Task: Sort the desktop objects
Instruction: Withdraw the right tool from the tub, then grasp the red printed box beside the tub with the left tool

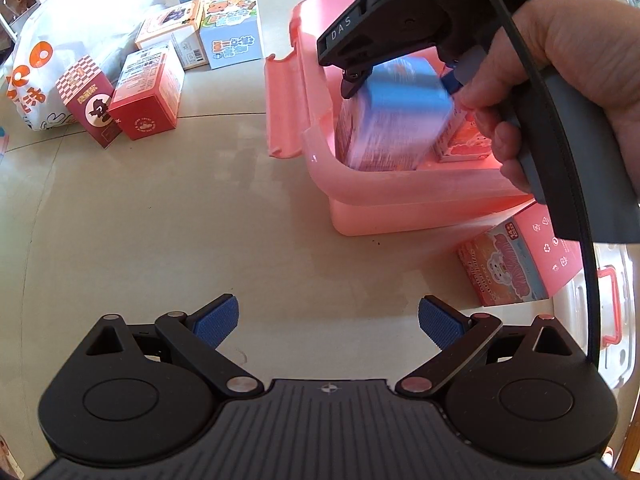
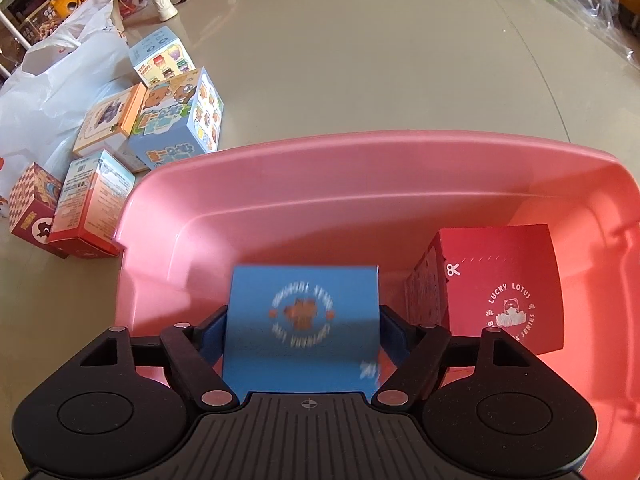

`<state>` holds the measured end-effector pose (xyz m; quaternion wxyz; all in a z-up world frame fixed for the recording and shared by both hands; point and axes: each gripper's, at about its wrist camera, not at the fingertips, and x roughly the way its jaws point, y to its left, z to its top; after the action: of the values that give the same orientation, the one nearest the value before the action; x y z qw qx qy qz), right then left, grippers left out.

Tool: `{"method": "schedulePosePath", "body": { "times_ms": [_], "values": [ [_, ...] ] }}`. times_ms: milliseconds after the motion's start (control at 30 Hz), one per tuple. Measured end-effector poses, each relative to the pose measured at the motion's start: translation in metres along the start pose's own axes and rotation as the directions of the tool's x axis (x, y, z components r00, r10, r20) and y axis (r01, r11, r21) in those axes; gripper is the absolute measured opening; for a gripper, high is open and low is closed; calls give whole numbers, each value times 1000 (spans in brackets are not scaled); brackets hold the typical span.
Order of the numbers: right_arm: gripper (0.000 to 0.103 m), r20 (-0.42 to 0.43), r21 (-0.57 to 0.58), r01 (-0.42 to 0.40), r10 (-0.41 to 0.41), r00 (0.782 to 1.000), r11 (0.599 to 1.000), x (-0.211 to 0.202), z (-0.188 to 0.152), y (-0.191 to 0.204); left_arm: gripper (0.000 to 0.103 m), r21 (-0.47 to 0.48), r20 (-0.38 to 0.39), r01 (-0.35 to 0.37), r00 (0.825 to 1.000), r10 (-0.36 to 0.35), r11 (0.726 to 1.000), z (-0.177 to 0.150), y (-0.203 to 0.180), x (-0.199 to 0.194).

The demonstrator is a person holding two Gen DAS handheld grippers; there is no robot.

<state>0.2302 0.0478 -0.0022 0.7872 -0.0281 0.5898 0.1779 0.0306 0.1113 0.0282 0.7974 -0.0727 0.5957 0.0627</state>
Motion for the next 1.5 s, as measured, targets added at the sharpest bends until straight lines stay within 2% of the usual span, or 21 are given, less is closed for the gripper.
{"method": "schedulePosePath", "body": {
  "times_ms": [33,167,433,600,767,967,1200,1367,1500],
  "values": [
    [85,-1,9,-8,8,1000,1000,-1,0,0,99,-4,-1,-1,1000,1,1000,0,1,0],
    [86,30,24,-22,22,999,999,-15,2,0,99,-15,-1,-3,1000,3,1000,0,1,-3],
    [87,140,-29,-19,23,990,999,-100,-2,-7,99,2,40,14,999,-14,1000,-3,-12,-25],
    [91,238,-9,16,-14,971,1000,-184,-34,-43,99,50,86,20,996,-25,999,-4,-27,-40],
    [93,275,108,75,-102,956,991,-246,-96,-101,99,26,88,46,995,-48,999,-8,-43,-54],
    [93,280,274,71,-150,948,959,-264,-165,-145,99,35,112,68,991,-72,997,-11,-77,-65],
    [93,276,458,60,-206,939,887,-283,-246,-195,99,-22,70,114,991,-112,993,-8,-115,-51],
    [93,281,534,20,-200,939,845,-286,-265,-212,99,-65,59,132,990,-128,989,-3,-133,-36],
    [93,306,505,47,-231,924,862,-295,-261,-215,99,-133,12,157,988,-157,979,5,-139,-17]
  ]
}}
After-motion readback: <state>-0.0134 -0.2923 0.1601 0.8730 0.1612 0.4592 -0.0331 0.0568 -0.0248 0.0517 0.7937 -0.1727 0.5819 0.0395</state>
